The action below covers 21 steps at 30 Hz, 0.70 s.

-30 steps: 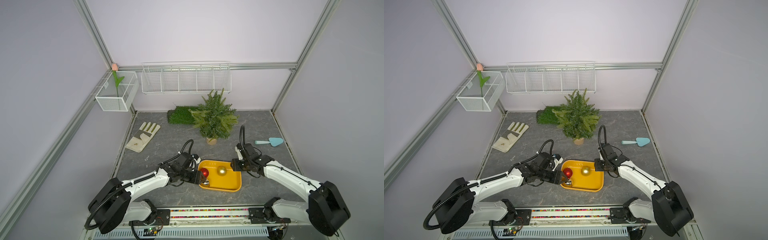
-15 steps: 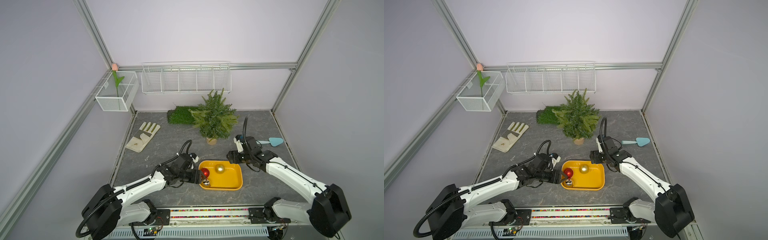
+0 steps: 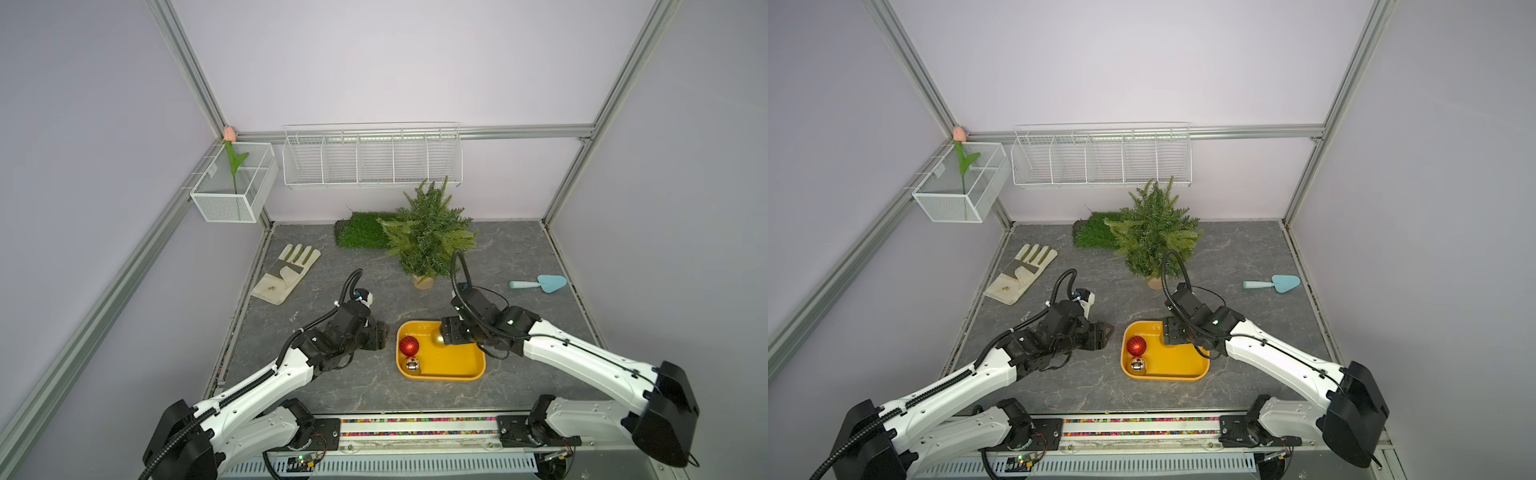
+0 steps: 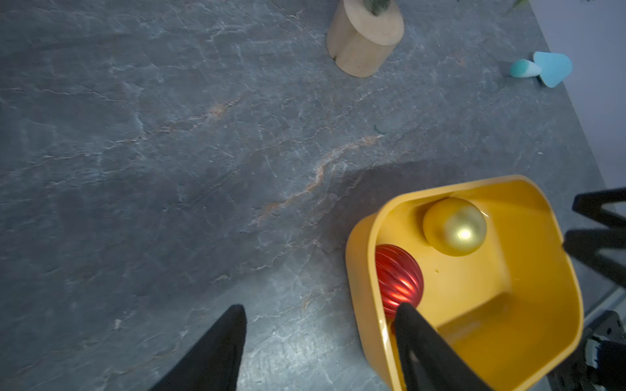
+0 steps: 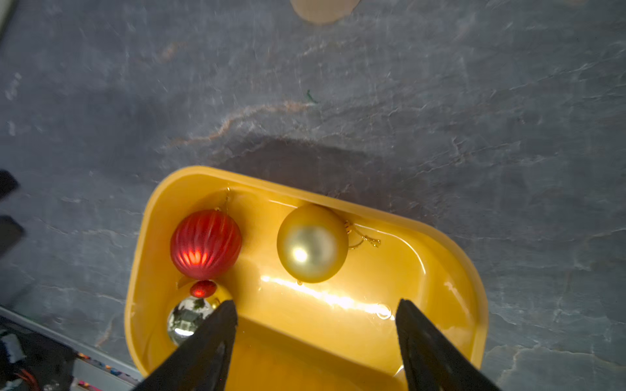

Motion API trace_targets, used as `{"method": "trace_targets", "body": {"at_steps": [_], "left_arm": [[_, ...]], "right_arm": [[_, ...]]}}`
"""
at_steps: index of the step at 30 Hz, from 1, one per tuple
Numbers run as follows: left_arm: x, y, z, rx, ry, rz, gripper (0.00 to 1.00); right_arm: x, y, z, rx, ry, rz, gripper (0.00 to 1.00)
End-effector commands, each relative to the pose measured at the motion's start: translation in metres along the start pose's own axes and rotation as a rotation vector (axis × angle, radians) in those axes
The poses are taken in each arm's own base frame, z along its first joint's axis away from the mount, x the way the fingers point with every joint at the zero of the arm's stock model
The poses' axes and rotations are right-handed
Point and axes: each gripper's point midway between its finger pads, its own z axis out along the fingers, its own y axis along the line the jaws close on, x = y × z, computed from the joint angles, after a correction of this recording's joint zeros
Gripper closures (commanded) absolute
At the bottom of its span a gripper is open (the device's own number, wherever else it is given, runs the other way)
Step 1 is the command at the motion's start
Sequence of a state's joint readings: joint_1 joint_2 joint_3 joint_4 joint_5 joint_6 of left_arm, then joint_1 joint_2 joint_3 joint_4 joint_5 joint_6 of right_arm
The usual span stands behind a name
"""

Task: Decorate the small christmas tree with ornaments
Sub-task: Pick up an ornament from the container.

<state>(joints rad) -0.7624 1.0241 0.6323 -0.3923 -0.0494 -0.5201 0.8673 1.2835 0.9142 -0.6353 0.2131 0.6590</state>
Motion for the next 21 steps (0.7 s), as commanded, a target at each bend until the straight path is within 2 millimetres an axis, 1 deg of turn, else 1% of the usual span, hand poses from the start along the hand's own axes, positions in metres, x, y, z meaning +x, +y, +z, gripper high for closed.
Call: {"method": "trace_targets", "body": {"at_steps": [1, 4, 6, 9, 12, 14, 17, 19, 21], "left_arm": [[-0.017, 0.006, -0.004, -0.038, -0.049, 0.021, 0.29], [-0.02, 0.008, -0.005, -0.048, -0.061, 0.034, 0.29], [-0.02, 0.01, -0.005, -0.053, -0.065, 0.034, 0.29], [-0.021, 0.012, -0.005, -0.055, -0.075, 0.023, 0.29], [-0.021, 0.012, -0.005, -0.05, -0.081, 0.017, 0.29], [-0.022, 0.011, -0.005, -0.048, -0.085, 0.015, 0.29], [-0.023, 0.012, -0.005, -0.049, -0.088, 0.017, 0.29], [-0.025, 0.011, -0.005, -0.047, -0.095, 0.015, 0.29], [-0.029, 0.009, -0.006, -0.04, -0.108, 0.014, 0.29]], "right_arm": [[-0.001, 0.002, 0.015, 0.058, 0.022, -0.022, 0.17], [0.0, 0.005, 0.032, 0.074, 0.043, -0.049, 0.13], [0.002, 0.009, 0.043, 0.065, 0.058, -0.057, 0.12], [0.009, 0.013, 0.062, 0.056, 0.09, -0.058, 0.13], [0.013, 0.013, 0.075, 0.064, 0.107, -0.059, 0.17], [0.014, 0.012, 0.077, 0.072, 0.106, -0.061, 0.22], [0.012, 0.008, 0.072, 0.082, 0.091, -0.061, 0.29], [0.01, 0.006, 0.063, 0.085, 0.078, -0.059, 0.34], [0.006, 0.005, 0.052, 0.081, 0.06, -0.063, 0.36]]}}
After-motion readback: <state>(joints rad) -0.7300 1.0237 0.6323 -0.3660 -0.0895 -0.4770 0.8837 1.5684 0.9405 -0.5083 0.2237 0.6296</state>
